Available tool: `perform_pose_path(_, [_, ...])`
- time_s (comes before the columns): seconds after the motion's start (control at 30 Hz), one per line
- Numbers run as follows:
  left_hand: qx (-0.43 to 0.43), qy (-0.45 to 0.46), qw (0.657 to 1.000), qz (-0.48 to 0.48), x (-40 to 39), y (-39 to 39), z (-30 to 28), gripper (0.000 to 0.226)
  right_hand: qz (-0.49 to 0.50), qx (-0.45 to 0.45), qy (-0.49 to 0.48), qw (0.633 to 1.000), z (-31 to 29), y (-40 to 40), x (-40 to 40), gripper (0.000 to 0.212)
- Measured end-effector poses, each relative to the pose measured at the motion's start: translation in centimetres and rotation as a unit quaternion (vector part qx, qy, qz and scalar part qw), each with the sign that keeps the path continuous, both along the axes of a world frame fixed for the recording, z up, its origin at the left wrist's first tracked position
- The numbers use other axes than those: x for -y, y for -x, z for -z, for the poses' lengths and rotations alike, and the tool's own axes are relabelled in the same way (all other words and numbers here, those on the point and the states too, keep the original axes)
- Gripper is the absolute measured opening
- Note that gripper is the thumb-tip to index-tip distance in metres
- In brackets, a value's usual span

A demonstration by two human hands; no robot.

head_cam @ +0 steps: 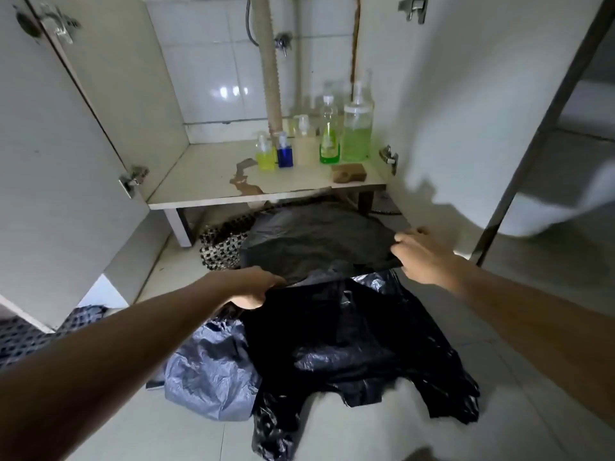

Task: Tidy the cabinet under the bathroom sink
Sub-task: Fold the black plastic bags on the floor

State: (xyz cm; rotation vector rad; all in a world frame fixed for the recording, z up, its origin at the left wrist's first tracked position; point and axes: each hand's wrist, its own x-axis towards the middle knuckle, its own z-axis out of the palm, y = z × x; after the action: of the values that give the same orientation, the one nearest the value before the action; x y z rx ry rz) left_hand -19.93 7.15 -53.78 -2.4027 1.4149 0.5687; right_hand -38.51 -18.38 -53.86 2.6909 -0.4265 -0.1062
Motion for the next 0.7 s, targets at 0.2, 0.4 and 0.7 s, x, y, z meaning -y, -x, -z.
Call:
perform_pose_path(0.2, [-0.077, -0.019, 0.996, -0.034, 1.2, 3.8, 10.7, 0.059, 0.110, -0.097, -0.082, 0.986, 8.5, 2.3, -1.4, 0.027])
perform_pose_path(0.4, [-0.121, -0.011, 0.988, -0.093, 0.6, 9.0, 17.1, 0.052, 0.199, -0.226, -0.098, 0.948, 13.9, 4.9, -2.8, 0.039])
perform_pose_path(0.7, [-0.108, -0.004, 0.992, -0.064, 0.9, 3.7, 10.7, 0.059, 0.178, -0.254, -0.179, 0.934, 8.4, -2.0, -5.2, 0.042])
